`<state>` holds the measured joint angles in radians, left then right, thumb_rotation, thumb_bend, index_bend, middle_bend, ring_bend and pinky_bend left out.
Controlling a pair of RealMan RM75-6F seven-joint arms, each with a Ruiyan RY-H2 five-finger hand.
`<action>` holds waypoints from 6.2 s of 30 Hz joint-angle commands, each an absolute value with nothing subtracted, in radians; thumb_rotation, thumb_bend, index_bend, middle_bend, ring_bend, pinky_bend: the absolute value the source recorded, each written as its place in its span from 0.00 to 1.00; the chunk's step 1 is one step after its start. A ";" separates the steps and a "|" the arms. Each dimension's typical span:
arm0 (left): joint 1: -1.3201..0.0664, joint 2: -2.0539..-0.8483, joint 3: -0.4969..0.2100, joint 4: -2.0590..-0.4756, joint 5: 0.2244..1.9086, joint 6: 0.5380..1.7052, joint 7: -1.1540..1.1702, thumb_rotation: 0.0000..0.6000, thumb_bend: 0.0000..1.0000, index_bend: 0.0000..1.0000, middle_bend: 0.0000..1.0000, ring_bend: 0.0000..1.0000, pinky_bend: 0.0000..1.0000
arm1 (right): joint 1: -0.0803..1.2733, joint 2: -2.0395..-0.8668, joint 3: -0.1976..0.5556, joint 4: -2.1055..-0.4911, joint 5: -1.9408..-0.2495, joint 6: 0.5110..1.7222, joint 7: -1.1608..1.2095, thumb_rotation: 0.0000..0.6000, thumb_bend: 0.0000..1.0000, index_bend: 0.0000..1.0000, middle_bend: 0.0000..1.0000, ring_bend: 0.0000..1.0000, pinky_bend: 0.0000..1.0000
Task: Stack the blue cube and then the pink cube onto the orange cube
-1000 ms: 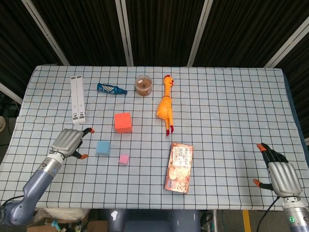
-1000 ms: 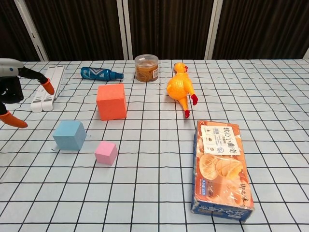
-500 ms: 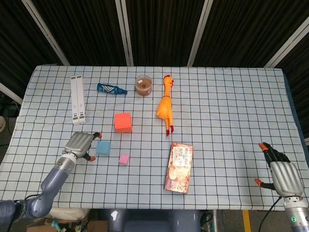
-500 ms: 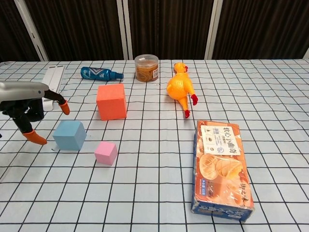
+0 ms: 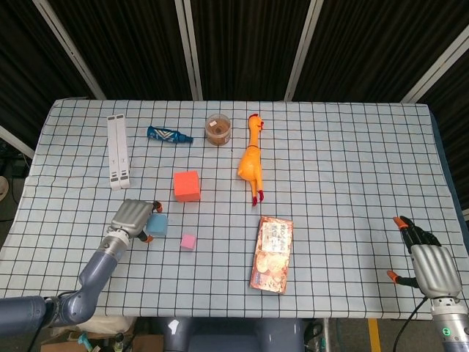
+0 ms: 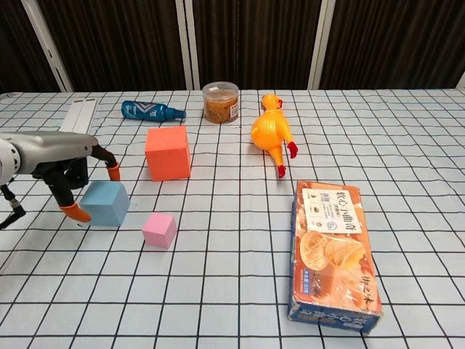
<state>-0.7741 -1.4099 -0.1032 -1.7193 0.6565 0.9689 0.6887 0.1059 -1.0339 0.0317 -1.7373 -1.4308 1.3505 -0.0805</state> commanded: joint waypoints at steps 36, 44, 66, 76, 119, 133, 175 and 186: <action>-0.864 -1.205 -0.269 -1.993 0.545 1.138 0.703 1.00 0.47 0.53 0.94 0.76 0.87 | 0.109 -1.028 0.025 -1.746 -1.443 1.343 -0.056 1.00 0.13 0.05 0.09 0.18 0.24; -0.973 -1.215 -0.360 -1.970 0.315 1.188 0.778 1.00 0.47 0.53 0.94 0.76 0.87 | 0.111 -1.030 0.025 -1.744 -1.440 1.337 -0.061 1.00 0.13 0.05 0.09 0.18 0.24; -1.177 -1.417 -0.427 -1.700 0.001 1.214 0.897 1.00 0.44 0.52 0.94 0.77 0.87 | 0.117 -1.038 0.033 -1.730 -1.400 1.320 -0.075 1.00 0.13 0.05 0.09 0.18 0.24; -1.209 -1.439 -0.405 -1.652 -0.019 1.122 0.940 1.00 0.47 0.51 0.93 0.75 0.85 | 0.113 -1.029 0.039 -1.737 -1.387 1.325 -0.079 1.00 0.13 0.05 0.09 0.19 0.24; -1.252 -1.438 -0.330 -1.556 -0.091 1.059 1.011 1.00 0.48 0.49 0.92 0.74 0.83 | 0.120 -1.030 0.033 -1.747 -1.358 1.297 -0.110 1.00 0.13 0.05 0.09 0.19 0.24; -1.256 -1.465 -0.331 -1.527 -0.070 1.046 0.989 1.00 0.48 0.50 0.92 0.74 0.83 | 0.121 -1.032 0.033 -1.743 -1.351 1.293 -0.114 1.00 0.13 0.05 0.09 0.19 0.24; -1.273 -1.487 -0.326 -1.484 -0.083 1.030 0.995 1.00 0.48 0.50 0.92 0.74 0.83 | 0.123 -1.034 0.035 -1.737 -1.340 1.290 -0.117 1.00 0.13 0.05 0.09 0.19 0.24; -1.271 -1.487 -0.326 -1.475 -0.087 1.028 0.994 1.00 0.48 0.50 0.92 0.74 0.83 | 0.124 -1.037 0.035 -1.736 -1.336 1.286 -0.123 1.00 0.13 0.05 0.09 0.19 0.24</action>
